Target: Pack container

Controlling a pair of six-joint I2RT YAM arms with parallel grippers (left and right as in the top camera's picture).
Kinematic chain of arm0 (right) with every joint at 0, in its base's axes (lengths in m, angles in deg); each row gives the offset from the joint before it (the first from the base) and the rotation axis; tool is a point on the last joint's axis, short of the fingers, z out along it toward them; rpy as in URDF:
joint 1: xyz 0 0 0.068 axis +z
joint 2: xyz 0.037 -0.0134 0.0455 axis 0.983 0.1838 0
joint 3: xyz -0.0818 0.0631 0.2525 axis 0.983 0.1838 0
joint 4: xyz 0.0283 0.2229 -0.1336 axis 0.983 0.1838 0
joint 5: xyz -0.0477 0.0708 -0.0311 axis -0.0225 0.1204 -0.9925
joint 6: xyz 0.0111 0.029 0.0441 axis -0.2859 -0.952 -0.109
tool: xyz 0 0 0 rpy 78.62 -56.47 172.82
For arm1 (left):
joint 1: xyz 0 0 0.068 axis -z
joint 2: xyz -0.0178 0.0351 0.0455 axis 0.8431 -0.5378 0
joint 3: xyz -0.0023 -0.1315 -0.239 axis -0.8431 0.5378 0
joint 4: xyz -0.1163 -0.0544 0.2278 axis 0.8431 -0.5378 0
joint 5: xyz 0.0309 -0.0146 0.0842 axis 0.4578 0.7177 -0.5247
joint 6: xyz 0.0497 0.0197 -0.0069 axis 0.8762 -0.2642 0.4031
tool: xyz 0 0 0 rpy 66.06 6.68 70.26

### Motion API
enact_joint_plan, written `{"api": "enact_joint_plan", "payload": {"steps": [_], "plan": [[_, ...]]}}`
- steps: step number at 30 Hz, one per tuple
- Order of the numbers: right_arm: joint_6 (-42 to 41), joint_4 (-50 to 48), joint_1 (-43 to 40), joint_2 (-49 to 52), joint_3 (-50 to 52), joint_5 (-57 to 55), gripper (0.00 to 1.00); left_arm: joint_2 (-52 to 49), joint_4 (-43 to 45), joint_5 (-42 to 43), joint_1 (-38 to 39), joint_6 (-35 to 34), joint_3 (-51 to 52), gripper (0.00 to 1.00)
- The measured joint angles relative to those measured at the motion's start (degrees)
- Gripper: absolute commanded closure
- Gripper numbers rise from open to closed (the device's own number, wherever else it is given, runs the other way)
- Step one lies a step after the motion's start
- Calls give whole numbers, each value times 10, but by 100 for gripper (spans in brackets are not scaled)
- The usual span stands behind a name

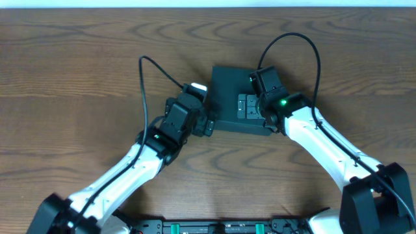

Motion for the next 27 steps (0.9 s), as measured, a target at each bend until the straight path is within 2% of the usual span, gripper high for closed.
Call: {"api": "enact_joint_plan", "payload": {"steps": [18, 23, 27], "plan": [[0, -4, 0, -4, 0, -6, 1, -59, 11, 17, -1, -35, -8, 5], [0, 7, -2, -85, 0, -12, 1, -36, -12, 17, -1, -37, -8, 5], [0, 40, -26, -147, -2, -43, 1, 25, -24, 2, -3, -40, -11, 5]]}}
